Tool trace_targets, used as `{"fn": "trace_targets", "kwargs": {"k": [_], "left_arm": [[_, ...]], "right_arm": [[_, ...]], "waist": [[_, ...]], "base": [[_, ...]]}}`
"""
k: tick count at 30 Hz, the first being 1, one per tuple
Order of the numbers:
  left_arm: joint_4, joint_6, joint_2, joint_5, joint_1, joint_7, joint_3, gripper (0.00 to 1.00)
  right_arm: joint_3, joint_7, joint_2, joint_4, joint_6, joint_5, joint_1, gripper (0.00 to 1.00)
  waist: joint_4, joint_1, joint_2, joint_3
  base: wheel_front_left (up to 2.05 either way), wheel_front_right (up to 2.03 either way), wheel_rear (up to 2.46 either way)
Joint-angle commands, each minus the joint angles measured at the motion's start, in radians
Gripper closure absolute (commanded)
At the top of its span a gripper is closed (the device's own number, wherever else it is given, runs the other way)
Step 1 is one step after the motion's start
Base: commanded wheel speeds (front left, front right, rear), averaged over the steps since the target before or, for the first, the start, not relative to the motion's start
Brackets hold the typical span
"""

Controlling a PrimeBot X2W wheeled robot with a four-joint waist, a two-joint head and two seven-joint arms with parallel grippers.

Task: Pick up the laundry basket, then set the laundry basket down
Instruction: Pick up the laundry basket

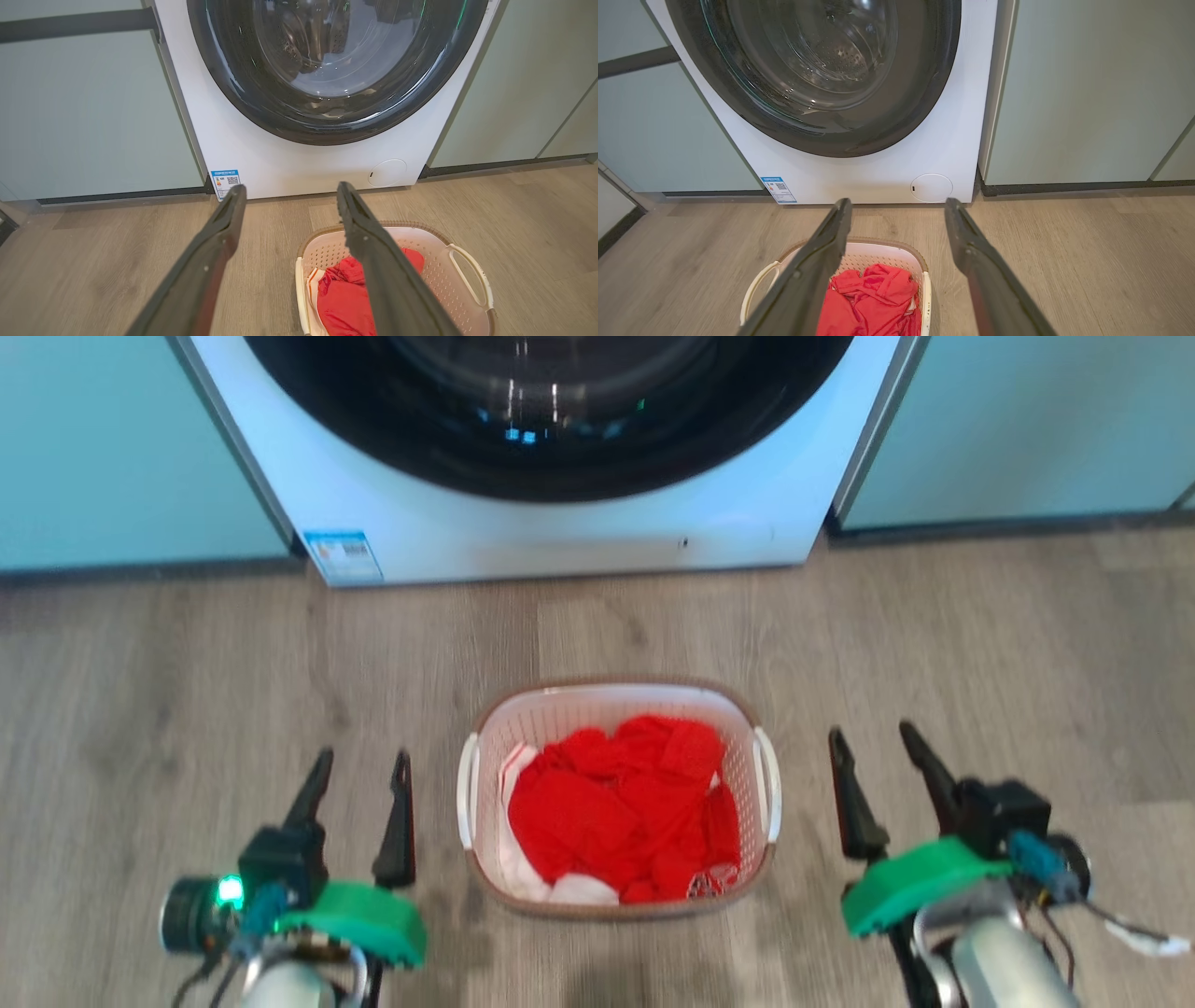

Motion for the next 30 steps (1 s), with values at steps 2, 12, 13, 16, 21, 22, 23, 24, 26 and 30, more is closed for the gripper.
{"fn": "trace_targets", "kwargs": {"k": [2,12,13,16,21,22,23,24,26,30], "left_arm": [[-0.003,-0.001,-0.005,-0.017,-0.091,-0.011,0.021,0.00],[0.133,0.001,-0.005,-0.050,-0.313,-0.011,-0.008,0.00],[0.149,0.003,-0.005,-0.059,-0.337,-0.011,-0.011,0.00],[0.198,0.007,-0.005,-0.097,-0.402,-0.011,-0.018,0.00],[0.284,0.010,-0.005,-0.138,-0.488,-0.011,-0.038,0.00],[0.299,0.011,-0.005,-0.143,-0.501,-0.011,-0.043,0.00],[0.313,0.010,-0.005,-0.149,-0.512,-0.011,-0.048,0.00],[0.325,0.010,-0.005,-0.156,-0.523,-0.011,-0.054,0.00],[0.350,0.006,-0.005,-0.166,-0.542,-0.011,-0.069,0.00],[0.391,0.002,-0.005,-0.188,-0.575,-0.011,-0.102,0.00]], "right_arm": [[0.013,-0.012,-0.010,-0.007,0.001,-0.016,-0.088,0.00],[-0.038,-0.012,-0.010,0.094,0.001,-0.041,-0.292,0.00],[-0.044,-0.012,-0.010,0.106,0.001,-0.042,-0.313,0.00],[-0.059,-0.012,-0.010,0.145,0.001,-0.053,-0.366,0.00],[-0.073,-0.012,-0.010,0.207,0.001,-0.065,-0.429,0.00],[-0.076,-0.012,-0.010,0.218,0.001,-0.066,-0.439,0.00],[-0.079,-0.012,-0.010,0.229,0.001,-0.067,-0.448,0.00],[-0.082,-0.012,-0.010,0.239,0.001,-0.068,-0.456,0.00],[-0.087,-0.012,-0.010,0.258,0.001,-0.070,-0.469,0.00],[-0.090,-0.012,-0.010,0.289,0.001,-0.073,-0.490,0.00]], "waist": [[0.010,-0.0001,0.0000,0.117],[0.031,-0.0001,0.0000,0.378],[0.034,-0.0001,0.0000,0.399],[0.042,-0.0001,0.0000,0.464],[0.055,-0.0001,0.0000,0.539],[0.057,-0.0001,0.0000,0.550],[0.060,-0.0001,0.0000,0.561],[0.062,-0.0001,0.0000,0.571],[0.069,-0.0001,0.0000,0.590],[0.079,-0.0001,0.0000,0.624]], "base": [[0.00,0.00,0.00],[0.00,0.00,0.00],[0.00,0.00,0.00],[0.00,0.00,0.00],[0.00,0.00,0.00],[0.00,0.00,0.00],[0.00,0.00,0.00],[0.00,0.00,0.00],[0.00,0.00,0.00],[0.00,0.00,0.00]]}}
